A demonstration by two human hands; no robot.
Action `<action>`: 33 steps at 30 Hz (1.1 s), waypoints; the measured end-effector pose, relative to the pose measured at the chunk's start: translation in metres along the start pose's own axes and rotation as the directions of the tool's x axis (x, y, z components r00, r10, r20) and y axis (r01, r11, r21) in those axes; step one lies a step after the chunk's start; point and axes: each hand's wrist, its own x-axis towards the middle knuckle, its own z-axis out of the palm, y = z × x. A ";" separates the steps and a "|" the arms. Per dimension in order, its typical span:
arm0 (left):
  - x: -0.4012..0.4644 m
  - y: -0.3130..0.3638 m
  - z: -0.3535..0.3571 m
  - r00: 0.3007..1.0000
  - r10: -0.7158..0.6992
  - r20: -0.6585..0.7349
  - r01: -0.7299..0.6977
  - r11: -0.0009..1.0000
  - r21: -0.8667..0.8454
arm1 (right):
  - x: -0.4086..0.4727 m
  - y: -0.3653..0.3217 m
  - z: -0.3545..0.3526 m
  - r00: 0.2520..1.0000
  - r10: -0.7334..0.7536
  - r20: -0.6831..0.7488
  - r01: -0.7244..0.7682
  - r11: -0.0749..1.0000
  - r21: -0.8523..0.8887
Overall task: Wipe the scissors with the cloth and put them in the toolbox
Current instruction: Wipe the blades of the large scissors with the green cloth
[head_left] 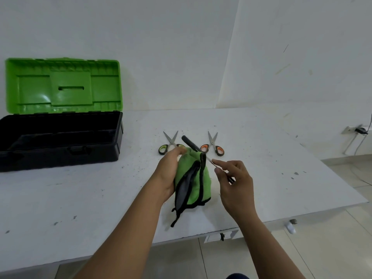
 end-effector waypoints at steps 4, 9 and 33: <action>0.003 0.002 -0.011 0.998 -0.014 0.065 0.020 0.996 -0.090 | 0.000 0.001 -0.001 0.996 -0.074 -0.053 0.070 0.995 -0.070; 0.000 0.000 -0.017 0.971 -0.054 0.232 0.045 0.998 0.045 | 0.003 0.000 -0.001 0.988 -0.137 -0.077 0.120 0.974 -0.193; -0.003 -0.024 -0.004 0.981 0.085 0.174 -0.124 0.965 0.231 | 0.013 -0.042 0.010 0.792 0.589 0.162 -0.586 0.658 0.472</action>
